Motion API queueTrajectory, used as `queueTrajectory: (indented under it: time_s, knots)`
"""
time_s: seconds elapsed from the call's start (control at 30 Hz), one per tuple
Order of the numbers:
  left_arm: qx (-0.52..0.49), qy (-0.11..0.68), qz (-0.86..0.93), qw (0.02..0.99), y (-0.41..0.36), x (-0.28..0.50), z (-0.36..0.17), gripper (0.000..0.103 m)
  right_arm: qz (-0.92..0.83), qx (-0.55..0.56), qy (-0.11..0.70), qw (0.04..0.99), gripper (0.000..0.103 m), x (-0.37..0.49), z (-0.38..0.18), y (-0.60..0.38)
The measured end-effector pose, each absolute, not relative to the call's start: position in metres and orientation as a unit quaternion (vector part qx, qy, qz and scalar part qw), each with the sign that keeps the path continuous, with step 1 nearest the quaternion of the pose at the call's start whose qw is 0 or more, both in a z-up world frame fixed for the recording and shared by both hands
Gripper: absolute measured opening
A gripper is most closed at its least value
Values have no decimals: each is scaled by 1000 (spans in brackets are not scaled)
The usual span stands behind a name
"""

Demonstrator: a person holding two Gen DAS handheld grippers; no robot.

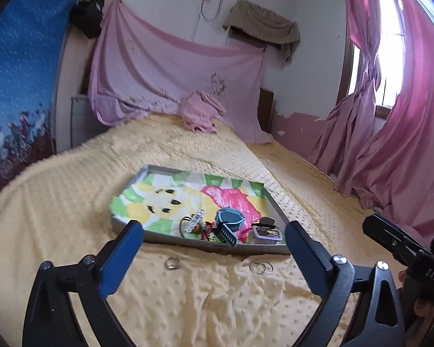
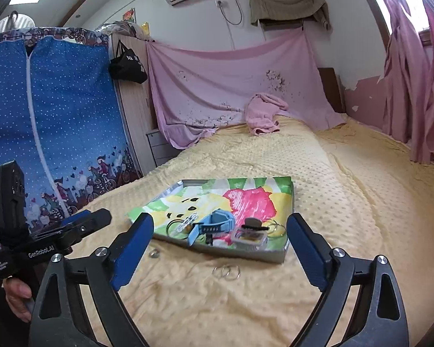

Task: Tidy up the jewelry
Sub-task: 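Open both tools over the tray and withdraw toward the rings, then grasp small silver ring with left tool while right tool grasps double hoops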

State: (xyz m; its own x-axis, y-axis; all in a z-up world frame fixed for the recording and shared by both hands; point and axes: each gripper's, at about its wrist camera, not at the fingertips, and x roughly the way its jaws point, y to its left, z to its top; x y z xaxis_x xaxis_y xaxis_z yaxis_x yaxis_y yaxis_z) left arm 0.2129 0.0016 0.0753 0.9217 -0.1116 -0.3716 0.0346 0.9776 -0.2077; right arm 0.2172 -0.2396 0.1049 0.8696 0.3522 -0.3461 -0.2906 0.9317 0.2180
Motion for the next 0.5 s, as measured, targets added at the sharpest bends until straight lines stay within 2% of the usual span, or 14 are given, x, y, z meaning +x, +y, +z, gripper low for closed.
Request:
queueTrajectory:
  time_s: [0.03, 0.27, 0.5]
  knots:
    - [-94, 185, -31, 978, 1, 203, 77, 103, 166, 80, 192, 964, 100, 210, 106, -241]
    - [-52, 186, 3, 981, 1, 161, 71, 103, 149, 77, 192, 967, 100, 169, 95, -241]
    - [-29, 215, 37, 976, 16, 175, 50, 103, 145, 66, 212, 964, 100, 184, 69, -227]
